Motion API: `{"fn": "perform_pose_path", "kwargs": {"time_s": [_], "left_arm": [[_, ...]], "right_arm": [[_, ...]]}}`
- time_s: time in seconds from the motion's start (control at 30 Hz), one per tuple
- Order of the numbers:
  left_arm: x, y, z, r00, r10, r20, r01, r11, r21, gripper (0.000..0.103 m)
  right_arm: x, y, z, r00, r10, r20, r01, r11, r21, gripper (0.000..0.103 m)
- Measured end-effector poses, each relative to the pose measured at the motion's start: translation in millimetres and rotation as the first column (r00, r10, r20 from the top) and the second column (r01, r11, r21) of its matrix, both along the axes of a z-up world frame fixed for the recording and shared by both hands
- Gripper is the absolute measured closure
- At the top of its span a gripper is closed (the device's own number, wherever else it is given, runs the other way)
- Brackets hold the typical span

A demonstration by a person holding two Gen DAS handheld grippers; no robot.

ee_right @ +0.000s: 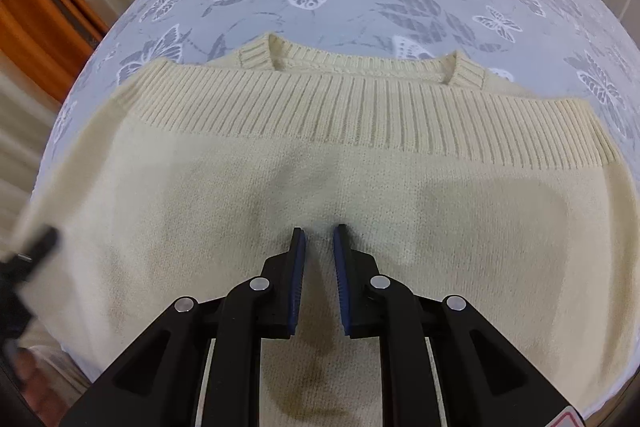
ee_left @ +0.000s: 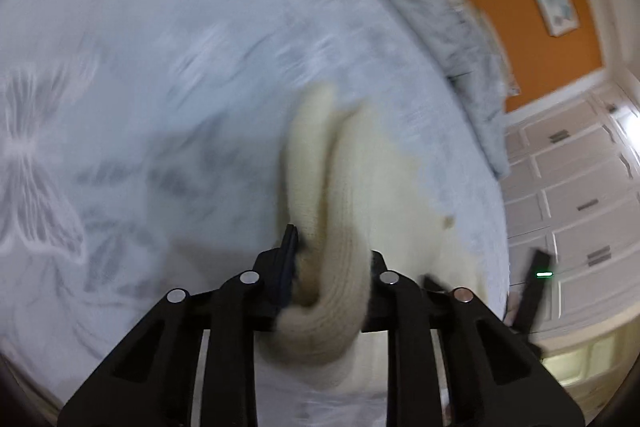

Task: Fold small clothes
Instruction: 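Grasp the cardigan edge with the left gripper and lift it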

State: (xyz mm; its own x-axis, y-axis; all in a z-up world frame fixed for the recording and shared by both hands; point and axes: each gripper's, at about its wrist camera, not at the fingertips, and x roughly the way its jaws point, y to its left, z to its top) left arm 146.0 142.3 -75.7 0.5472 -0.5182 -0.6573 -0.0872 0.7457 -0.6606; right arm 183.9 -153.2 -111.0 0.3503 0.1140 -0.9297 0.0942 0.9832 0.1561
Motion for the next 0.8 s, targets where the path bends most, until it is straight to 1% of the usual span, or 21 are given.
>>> {"fn": "perform_pose_path", "kwargs": {"time_s": [0.07,0.13,0.2,0.27,0.33,0.4,0.47,0.5,0.53,0.6,0.67,0.7,0.73,0.8], "left_arm": [[-1.6,-21.6,32.9,0.998,-0.035,0.060,0.033,0.999,0.029,0.083],[-2.2,-39.6,52.0,0.994,-0.065,0.092,0.059,0.996,0.069,0.083],[-2.9,-53.7,60.6,0.993,-0.073,0.097,0.061,0.992,0.115,0.083],[-2.5,-58.7,59.2,0.995,-0.062,0.084,0.049,0.988,0.147,0.083],[-1.9,-51.5,49.3,0.999,-0.024,0.042,0.017,0.987,0.162,0.082],[0.7,-38.1,35.9,1.000,0.010,-0.002,-0.010,0.987,0.162,0.082],[0.1,-25.5,24.0,0.999,0.023,-0.028,-0.017,0.983,0.182,0.082],[0.0,-23.3,20.6,0.999,0.024,-0.032,-0.018,0.984,0.180,0.082],[-1.3,-21.6,18.5,0.999,0.025,-0.033,-0.019,0.984,0.179,0.082],[-3.2,-23.0,17.4,0.999,0.026,-0.032,-0.019,0.981,0.192,0.082],[-2.4,-24.2,17.8,0.999,0.027,-0.032,-0.020,0.980,0.198,0.082],[-1.7,-24.3,18.6,0.999,0.026,-0.036,-0.018,0.981,0.192,0.082],[-1.1,-24.0,19.6,0.999,0.024,-0.038,-0.017,0.982,0.187,0.082],[-0.6,-25.8,25.3,1.000,0.010,-0.029,-0.004,0.983,0.186,0.082]], "right_arm": [[-0.6,-2.6,-0.4,1.000,0.006,0.005,-0.007,1.000,0.017,0.090],[-1.3,-5.3,-0.2,1.000,0.007,0.008,-0.007,0.999,0.041,0.090],[-1.4,-9.1,-0.6,1.000,0.004,0.008,-0.004,0.997,0.072,0.090],[-1.2,-12.4,0.4,1.000,0.007,0.004,-0.008,0.995,0.096,0.090],[-1.9,-14.2,9.5,1.000,0.008,0.001,-0.008,0.995,0.104,0.090],[-13.5,-15.5,31.8,0.998,0.003,0.065,-0.011,0.993,0.117,0.087],[-23.7,-13.0,40.9,0.996,0.020,0.087,-0.032,0.990,0.134,0.087],[-27.9,-10.7,42.3,0.996,0.028,0.089,-0.040,0.990,0.138,0.087],[-31.6,-8.0,41.9,0.996,0.037,0.087,-0.048,0.989,0.138,0.087],[-34.0,2.0,31.1,0.996,0.078,0.051,-0.083,0.990,0.116,0.087],[-30.3,12.1,9.2,0.995,0.105,-0.005,-0.104,0.992,0.069,0.090],[-29.2,13.8,1.8,0.994,0.106,-0.004,-0.106,0.992,0.069,0.091],[-28.1,15.2,-0.3,0.995,0.103,0.008,-0.103,0.992,0.067,0.092],[-24.2,17.2,-0.6,0.996,0.094,0.003,-0.094,0.994,0.063,0.091]]}}
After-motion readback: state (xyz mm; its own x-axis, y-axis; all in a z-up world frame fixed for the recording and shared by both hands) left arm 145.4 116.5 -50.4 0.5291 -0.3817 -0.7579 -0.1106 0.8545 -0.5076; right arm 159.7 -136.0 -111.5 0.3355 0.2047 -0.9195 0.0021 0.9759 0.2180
